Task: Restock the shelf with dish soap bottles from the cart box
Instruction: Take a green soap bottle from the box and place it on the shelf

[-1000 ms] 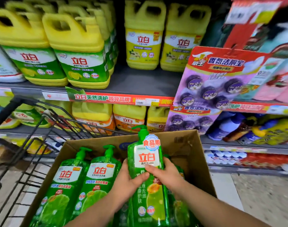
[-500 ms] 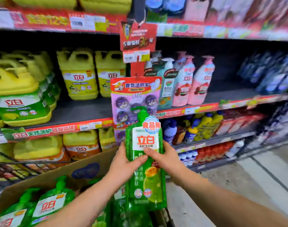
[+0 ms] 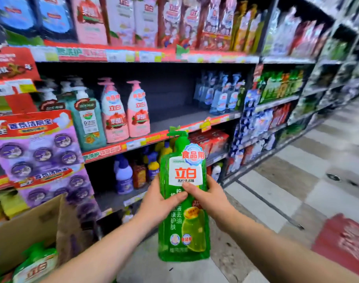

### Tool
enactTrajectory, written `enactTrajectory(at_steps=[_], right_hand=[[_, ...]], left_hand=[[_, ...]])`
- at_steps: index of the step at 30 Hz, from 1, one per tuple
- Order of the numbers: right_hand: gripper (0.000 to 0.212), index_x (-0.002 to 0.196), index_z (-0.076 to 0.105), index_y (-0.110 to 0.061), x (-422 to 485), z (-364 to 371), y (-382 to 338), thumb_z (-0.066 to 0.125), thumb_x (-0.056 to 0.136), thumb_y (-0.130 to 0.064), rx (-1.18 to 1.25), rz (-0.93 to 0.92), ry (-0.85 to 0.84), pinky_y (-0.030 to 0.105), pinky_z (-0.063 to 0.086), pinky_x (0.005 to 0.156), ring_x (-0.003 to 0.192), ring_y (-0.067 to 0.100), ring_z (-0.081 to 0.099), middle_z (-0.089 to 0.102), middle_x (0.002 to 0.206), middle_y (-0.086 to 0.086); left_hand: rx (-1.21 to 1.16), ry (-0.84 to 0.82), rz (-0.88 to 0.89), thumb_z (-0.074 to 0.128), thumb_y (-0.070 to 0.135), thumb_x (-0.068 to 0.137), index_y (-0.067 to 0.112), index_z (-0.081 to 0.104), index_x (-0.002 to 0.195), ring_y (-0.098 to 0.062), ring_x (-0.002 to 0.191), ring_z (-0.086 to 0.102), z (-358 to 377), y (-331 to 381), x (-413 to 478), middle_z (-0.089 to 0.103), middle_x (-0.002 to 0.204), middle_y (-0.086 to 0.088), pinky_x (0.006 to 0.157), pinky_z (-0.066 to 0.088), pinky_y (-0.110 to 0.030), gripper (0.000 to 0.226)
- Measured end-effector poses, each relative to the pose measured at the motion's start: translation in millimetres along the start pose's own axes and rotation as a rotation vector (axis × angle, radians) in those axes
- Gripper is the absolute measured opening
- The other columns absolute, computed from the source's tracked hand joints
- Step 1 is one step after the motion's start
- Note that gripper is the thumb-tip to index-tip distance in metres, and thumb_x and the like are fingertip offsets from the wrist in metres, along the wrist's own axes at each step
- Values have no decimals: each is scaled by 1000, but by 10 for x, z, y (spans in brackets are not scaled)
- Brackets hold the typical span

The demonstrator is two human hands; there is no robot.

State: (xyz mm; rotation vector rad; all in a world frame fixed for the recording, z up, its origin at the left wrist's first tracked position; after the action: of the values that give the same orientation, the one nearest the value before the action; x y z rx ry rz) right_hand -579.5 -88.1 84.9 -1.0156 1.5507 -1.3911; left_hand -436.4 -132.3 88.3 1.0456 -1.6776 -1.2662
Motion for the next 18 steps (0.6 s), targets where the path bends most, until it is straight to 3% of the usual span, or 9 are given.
enactTrajectory(at_steps=[7,9,11,13,15,16,18], right_hand=[[27,89,58,-31,55,-983,53,79,73,-28,13,11,92,35,56,86,89,12,71,73,94,-8],[26,91,59,-30,136,-1171,45,78,73,-28,23,7,118,37,56,86,89,14,71,73,96,-5],[29,94,60,-29,262,-1337,47,79,72,-30,21,8,146,36,57,84,88,13,71,74,95,-6],[34,99,60,-28,417,-1464,45,79,71,-32,25,11,158,31,58,78,86,11,72,75,92,-8],[35,100,61,-28,634,-1569,38,79,71,-33,24,12,153,23,57,69,81,7,72,75,87,-13],[35,100,62,-28,770,-1616,30,79,71,-33,12,12,155,22,57,68,80,6,72,75,87,-14],[37,103,62,-25,1050,-1688,14,79,72,-32,-13,10,179,30,57,77,85,10,72,75,92,-9]], left_hand=[[-44,-128,22,71,-1,76,16,47,118,-4,87,66,999,255,200,68,107,-3,77,52,-19,52],[-46,-139,48,73,2,75,25,50,107,11,77,64,1171,282,350,67,96,10,67,49,-8,46],[-36,-148,46,76,8,74,31,49,101,14,74,62,1312,286,525,64,94,18,64,47,-6,44],[-27,-175,42,77,13,73,31,48,111,3,87,65,1439,289,702,67,102,11,75,52,-17,51],[-19,-191,48,78,17,73,31,47,114,0,92,63,1546,288,932,67,105,10,77,52,-17,53],[-20,-197,53,78,19,73,31,48,113,0,92,63,1593,277,1078,67,105,11,77,52,-15,51],[-20,-215,59,77,19,74,28,48,116,-8,98,64,1677,250,1372,67,110,5,87,52,-26,53]])
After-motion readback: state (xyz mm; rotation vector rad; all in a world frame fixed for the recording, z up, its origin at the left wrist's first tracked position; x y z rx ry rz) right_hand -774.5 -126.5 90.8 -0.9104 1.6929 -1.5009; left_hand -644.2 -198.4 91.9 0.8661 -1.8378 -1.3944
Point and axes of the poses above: each hand's wrist, its own x-axis towards the middle knuckle, its own z-axis out of the palm, y = z × x, the point moved 7 cm from there along x, towards the middle knuckle
